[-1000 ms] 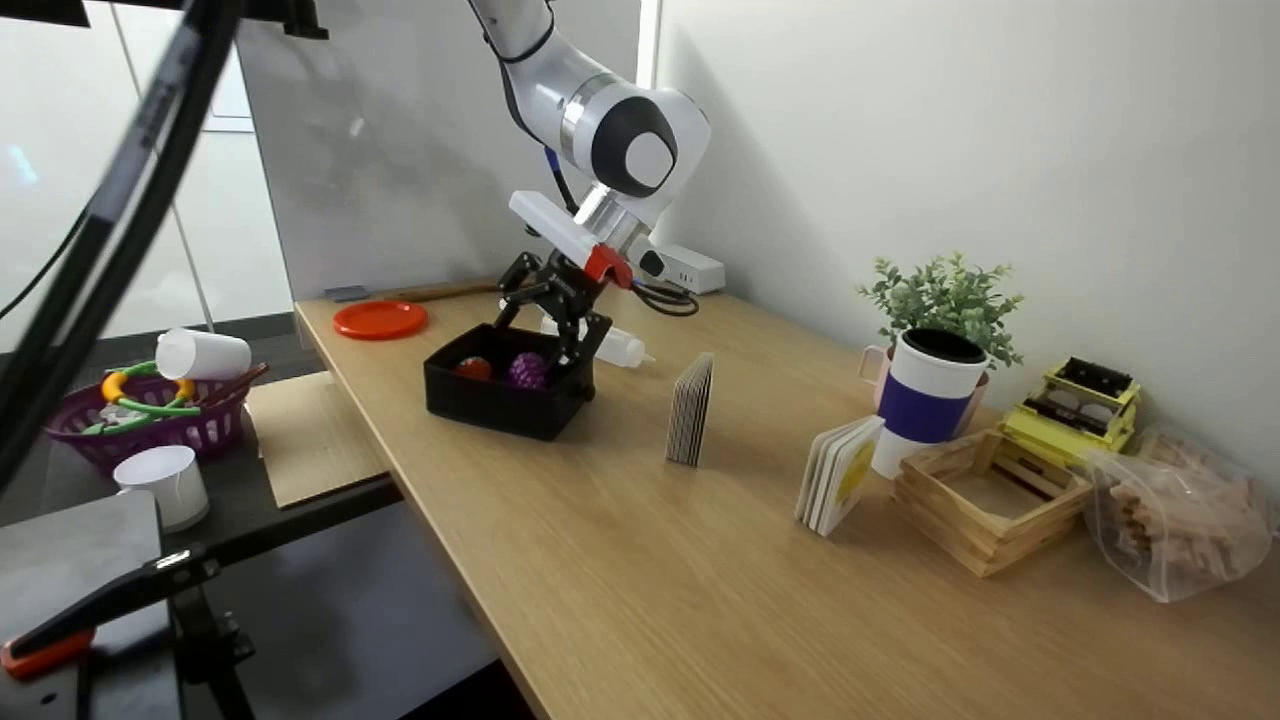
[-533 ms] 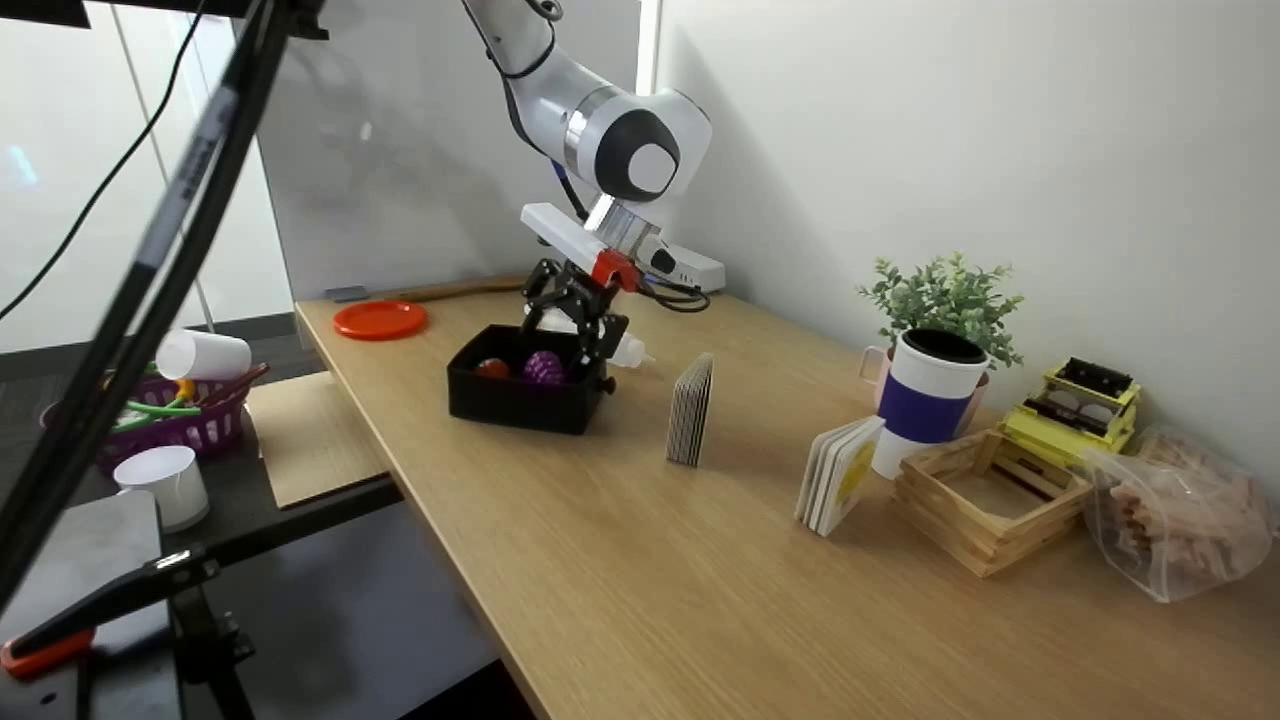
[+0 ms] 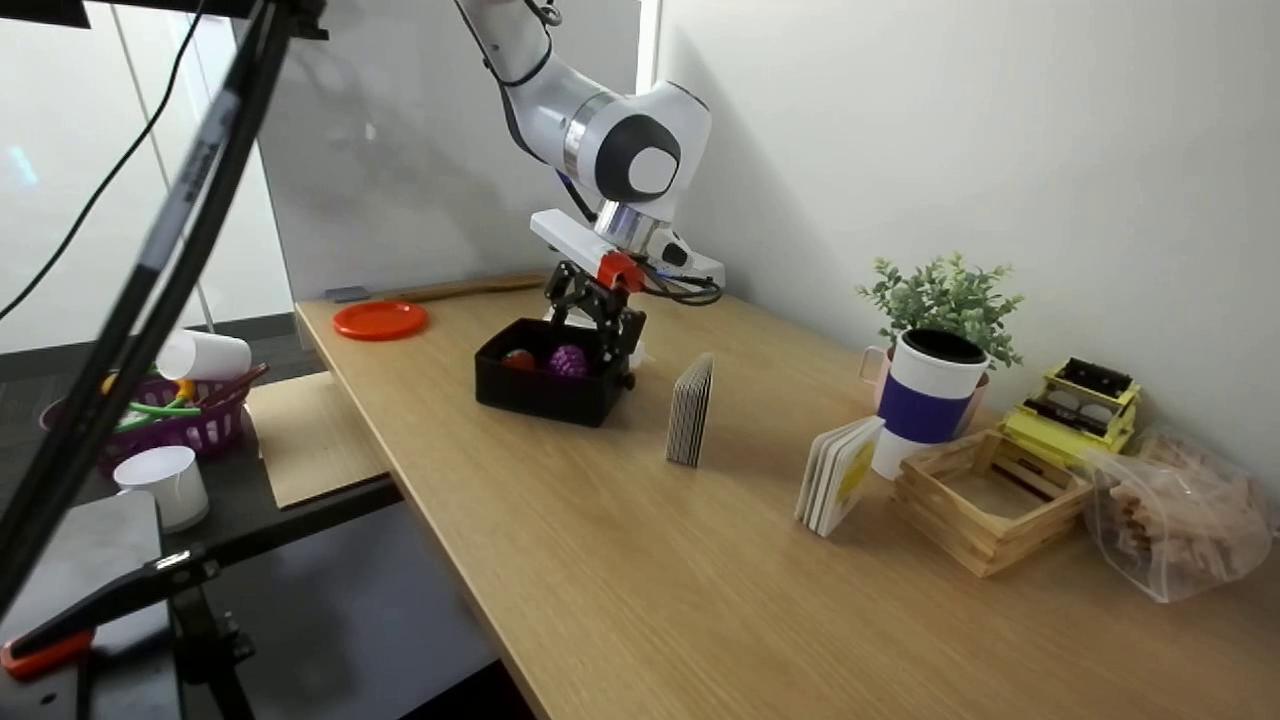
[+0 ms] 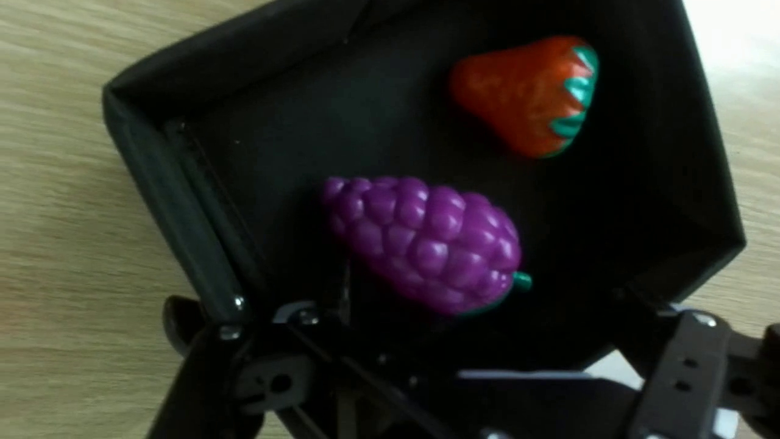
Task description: Take the fruits out of the box and place them on the table
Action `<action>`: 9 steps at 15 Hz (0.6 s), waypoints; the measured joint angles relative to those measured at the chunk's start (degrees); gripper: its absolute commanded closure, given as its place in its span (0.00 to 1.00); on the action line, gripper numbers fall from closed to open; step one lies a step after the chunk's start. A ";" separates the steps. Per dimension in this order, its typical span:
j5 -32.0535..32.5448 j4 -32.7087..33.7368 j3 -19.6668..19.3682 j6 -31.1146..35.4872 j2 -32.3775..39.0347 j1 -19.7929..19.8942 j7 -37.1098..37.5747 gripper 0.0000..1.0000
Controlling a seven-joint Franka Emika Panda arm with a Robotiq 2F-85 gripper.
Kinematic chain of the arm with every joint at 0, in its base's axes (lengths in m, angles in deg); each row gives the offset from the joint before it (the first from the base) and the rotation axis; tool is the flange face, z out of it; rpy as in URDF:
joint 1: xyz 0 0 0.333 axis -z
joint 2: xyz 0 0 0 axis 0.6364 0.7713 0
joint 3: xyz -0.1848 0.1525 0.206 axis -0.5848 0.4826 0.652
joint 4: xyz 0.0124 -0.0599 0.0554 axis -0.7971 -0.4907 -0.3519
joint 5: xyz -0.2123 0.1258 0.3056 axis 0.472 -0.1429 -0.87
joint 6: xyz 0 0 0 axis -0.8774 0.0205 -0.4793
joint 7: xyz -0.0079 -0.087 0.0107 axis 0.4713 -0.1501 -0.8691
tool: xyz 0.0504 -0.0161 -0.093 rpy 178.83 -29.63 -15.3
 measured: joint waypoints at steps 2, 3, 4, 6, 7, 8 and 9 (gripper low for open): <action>1.09 -0.02 -0.35 0.02 0.00 -0.15 1.58 0.00; 1.86 -0.03 -0.76 0.02 0.00 -0.40 2.59 0.00; 2.91 -0.05 -1.36 0.03 -0.01 -0.82 3.88 0.00; 5.22 -0.17 -2.84 0.04 -0.09 -1.93 6.83 0.00; 6.40 -0.37 -3.63 0.04 -0.26 -2.58 8.39 0.00; 7.51 -0.67 -4.36 0.04 -0.50 -3.23 9.86 0.00; 8.54 -0.87 -4.94 0.03 -0.64 -3.79 11.21 0.00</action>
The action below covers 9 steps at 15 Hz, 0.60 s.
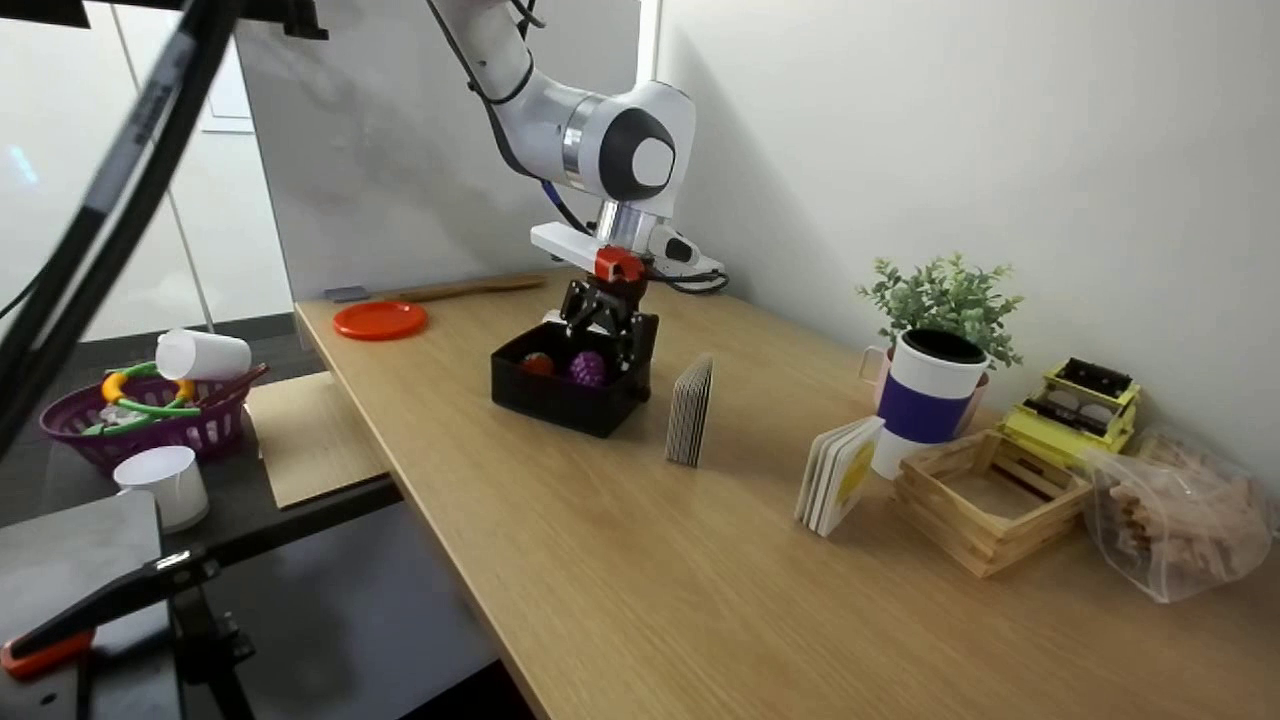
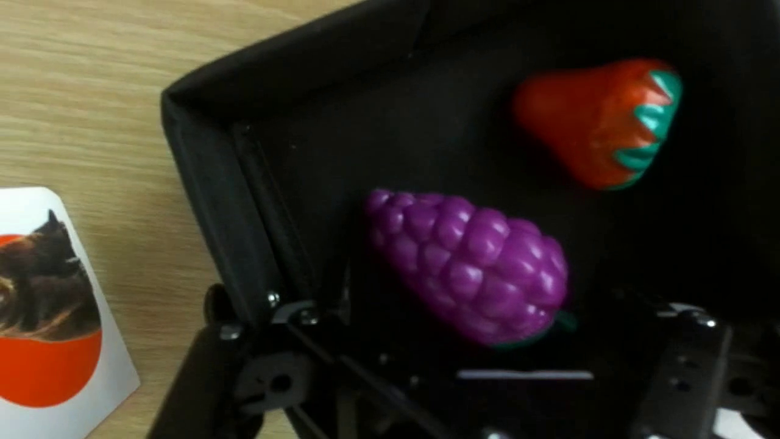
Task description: Take the fruits out of the box and place them on the table
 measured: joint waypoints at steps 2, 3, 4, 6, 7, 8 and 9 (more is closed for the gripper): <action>1.50 -0.10 -0.84 -0.01 -0.05 -0.99 2.12 0.23; 1.89 -0.12 -0.95 -0.04 -0.06 -1.30 2.69 0.28; 2.00 -0.12 -0.96 -0.07 -0.06 -1.50 2.80 0.33; 2.00 -0.12 -0.87 -0.07 -0.11 -1.78 2.80 0.49; 2.00 -0.12 -0.72 -0.07 -0.15 -1.81 2.79 0.55; 2.00 -0.12 -0.56 -0.07 -0.22 -1.82 2.79 0.55; 2.00 -0.12 -0.41 -0.07 -0.34 -1.82 2.76 0.55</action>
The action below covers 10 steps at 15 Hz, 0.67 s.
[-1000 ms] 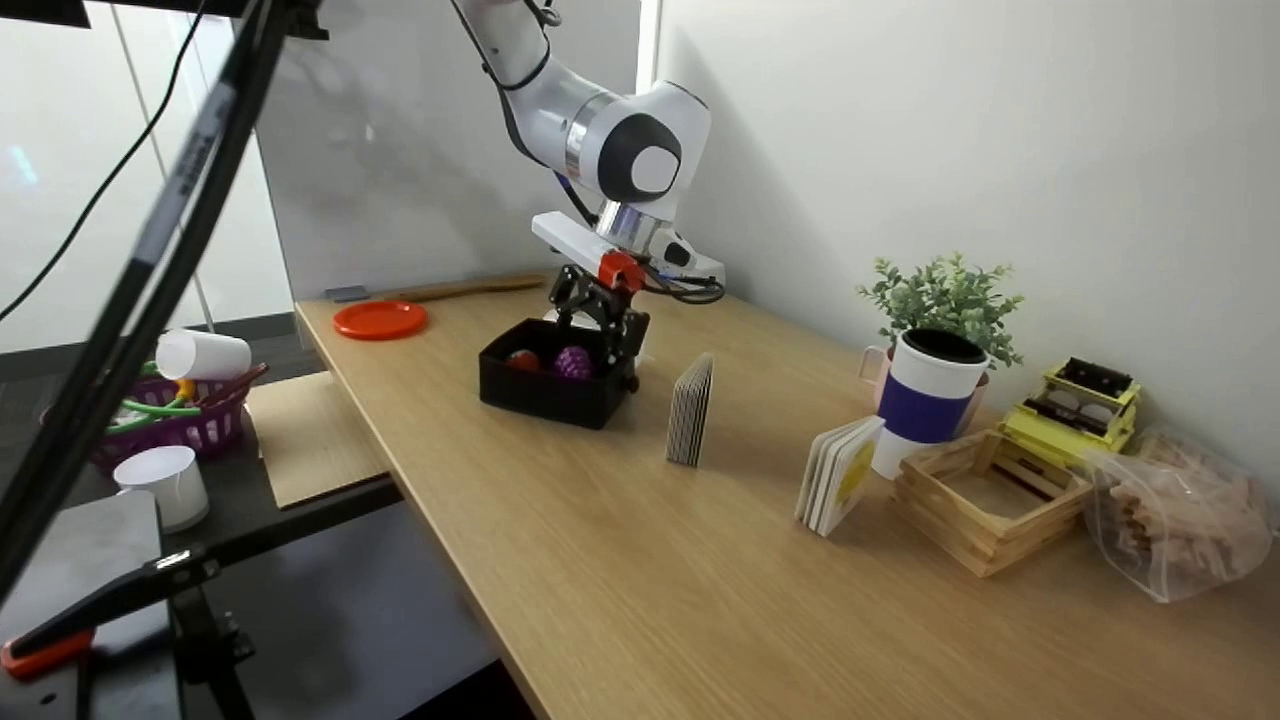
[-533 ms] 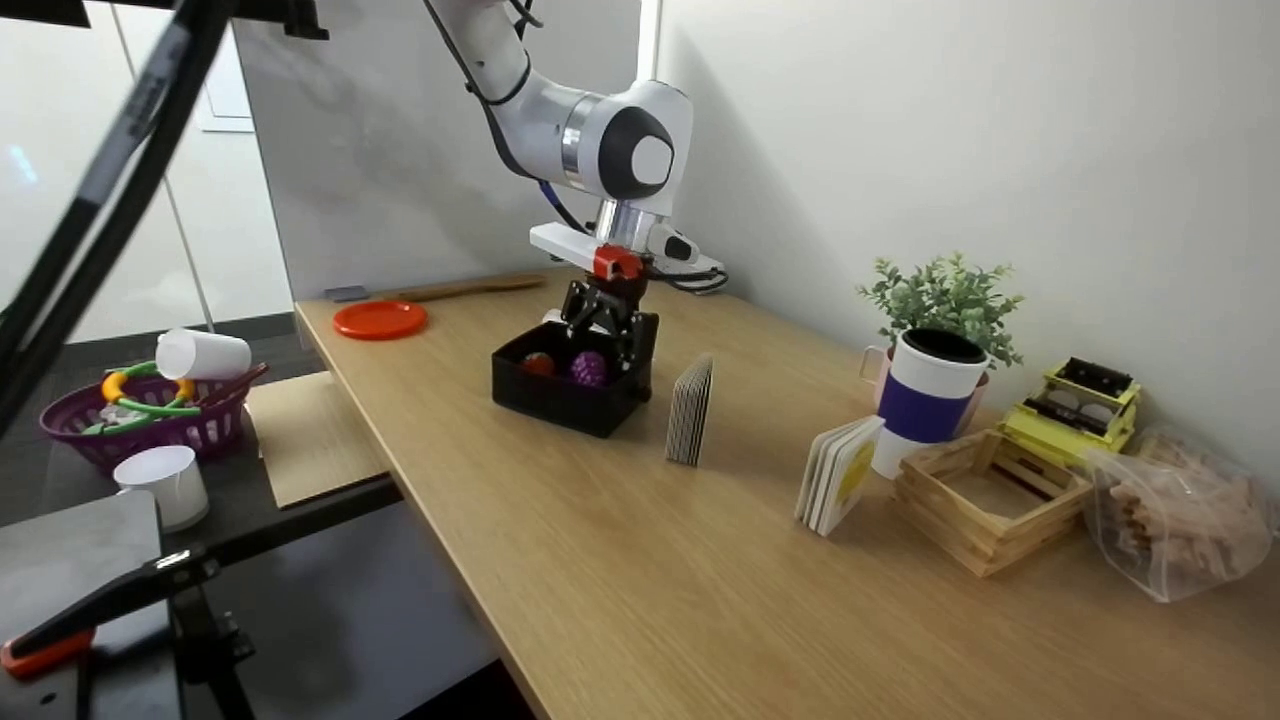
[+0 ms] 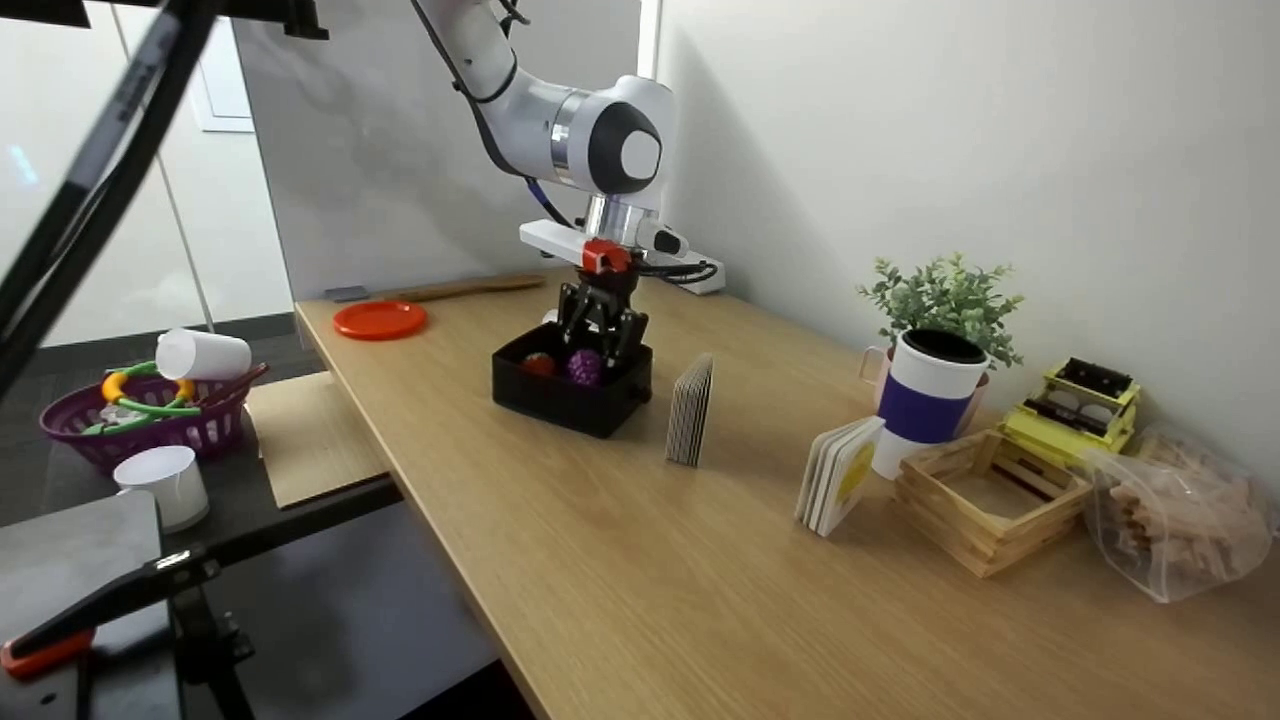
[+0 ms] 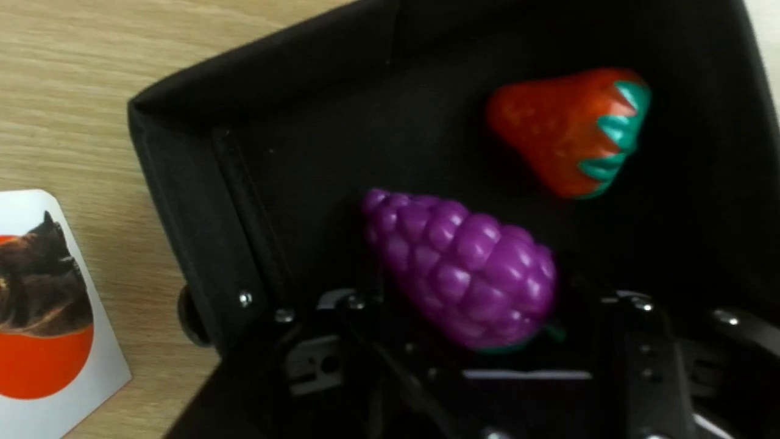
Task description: Take the fruits out of the box and place them on the table
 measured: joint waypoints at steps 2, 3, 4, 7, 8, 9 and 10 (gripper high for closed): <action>0.00 0.00 0.26 0.00 -0.36 -0.02 -0.04 0.55; 0.00 -0.01 0.33 0.00 -0.58 -0.05 -0.04 0.55; 0.00 -0.06 0.34 0.00 -0.86 -0.09 -0.04 0.55; 0.00 -0.23 0.34 0.00 -1.65 -0.18 -0.04 0.55; 0.00 -0.43 0.33 0.00 -2.13 -0.21 -0.02 0.55; 0.02 -0.82 0.31 0.02 -2.78 -0.24 0.04 0.55; 0.03 -1.30 0.28 0.04 -3.58 -0.25 0.08 0.55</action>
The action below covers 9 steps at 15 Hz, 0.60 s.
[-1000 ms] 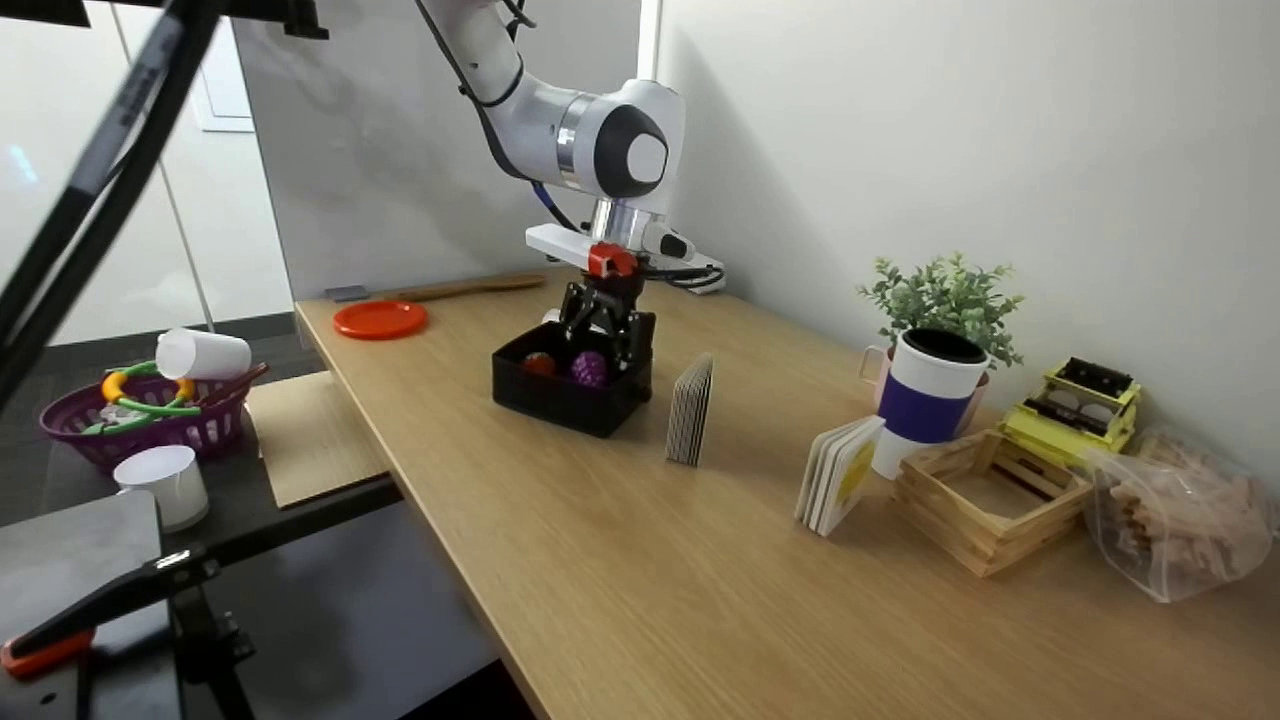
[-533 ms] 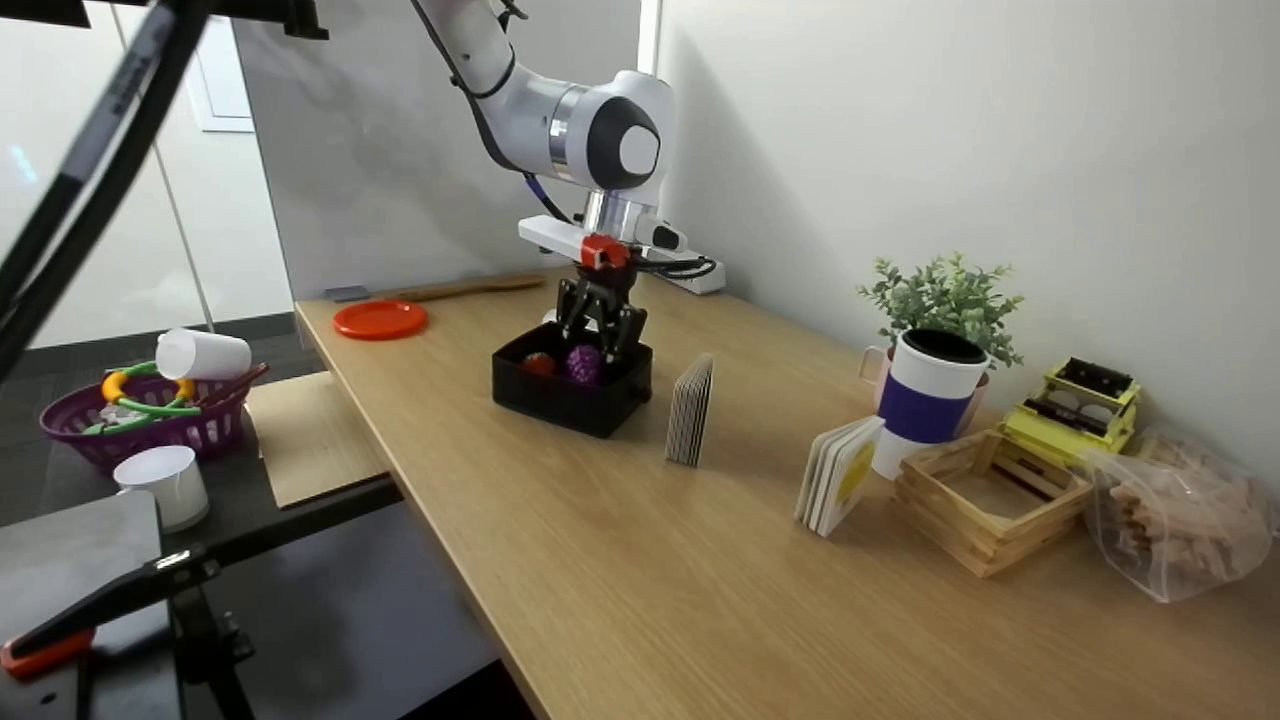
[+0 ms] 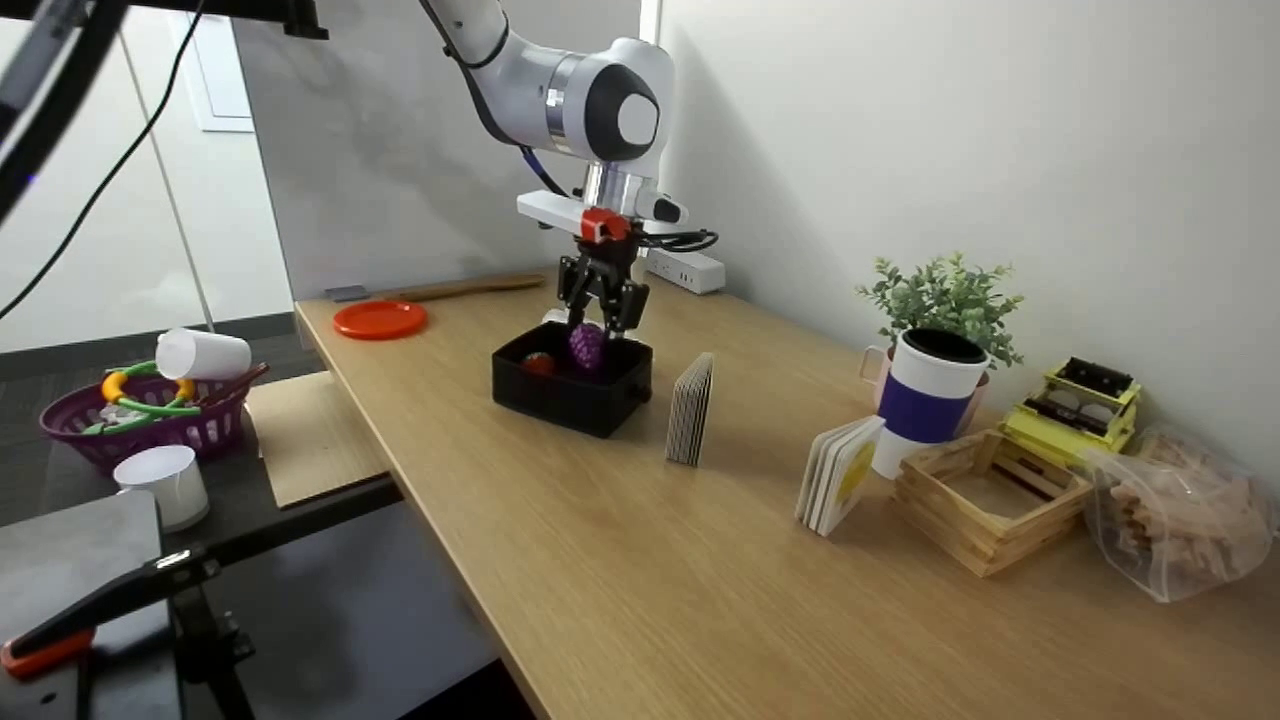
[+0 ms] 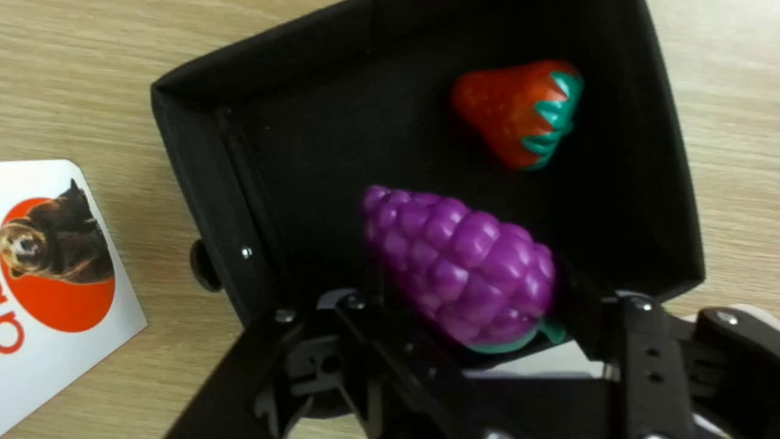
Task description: Take the fruits out of the box and place them on the table
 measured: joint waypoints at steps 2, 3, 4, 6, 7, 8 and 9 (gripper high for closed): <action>0.07 -1.38 -0.12 0.08 -2.05 -0.01 0.23 0.55; 0.11 -2.18 -0.25 0.19 -3.21 -0.01 0.43 0.55; 0.14 -3.03 -0.40 0.36 -4.41 -0.01 0.65 0.55; 0.16 -4.75 -0.76 0.73 -6.84 0.01 1.28 0.55; 0.16 -5.64 -0.93 0.97 -8.05 0.04 1.60 0.55; 0.16 -6.57 -1.07 1.29 -9.21 0.09 1.90 0.55; 0.16 -7.54 -1.23 1.68 -10.30 0.16 2.25 0.55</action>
